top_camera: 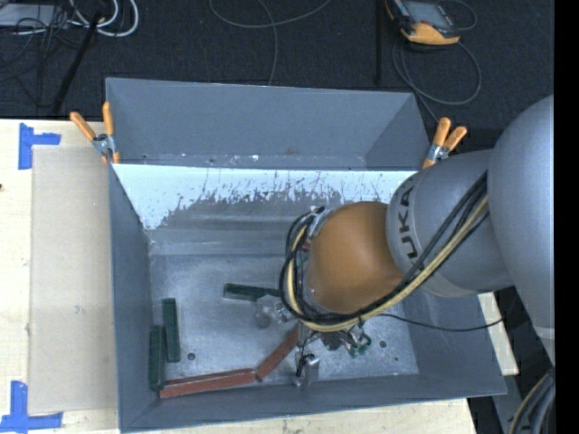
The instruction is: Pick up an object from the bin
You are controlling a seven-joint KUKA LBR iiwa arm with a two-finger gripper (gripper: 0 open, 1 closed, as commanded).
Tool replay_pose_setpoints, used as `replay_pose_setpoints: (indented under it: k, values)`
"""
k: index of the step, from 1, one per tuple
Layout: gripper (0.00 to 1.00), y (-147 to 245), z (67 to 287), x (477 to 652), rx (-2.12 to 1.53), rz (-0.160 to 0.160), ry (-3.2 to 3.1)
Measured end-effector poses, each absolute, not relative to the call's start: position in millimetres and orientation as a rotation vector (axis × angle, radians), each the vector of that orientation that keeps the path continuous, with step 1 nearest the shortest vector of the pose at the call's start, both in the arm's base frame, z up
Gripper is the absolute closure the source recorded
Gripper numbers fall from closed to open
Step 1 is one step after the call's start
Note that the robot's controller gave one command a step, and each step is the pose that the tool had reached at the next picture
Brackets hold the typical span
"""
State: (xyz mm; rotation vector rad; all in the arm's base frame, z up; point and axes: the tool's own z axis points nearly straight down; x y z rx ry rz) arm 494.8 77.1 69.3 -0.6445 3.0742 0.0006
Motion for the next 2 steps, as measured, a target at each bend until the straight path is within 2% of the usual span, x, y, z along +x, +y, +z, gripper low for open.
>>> replay_pose_setpoints:
  k: [1,2]
  values:
    - [1.0,76,69,494.4,-0.638,0.0,3.077]
    - [1.0,36,250,523.0,-0.968,-0.004,2.98]
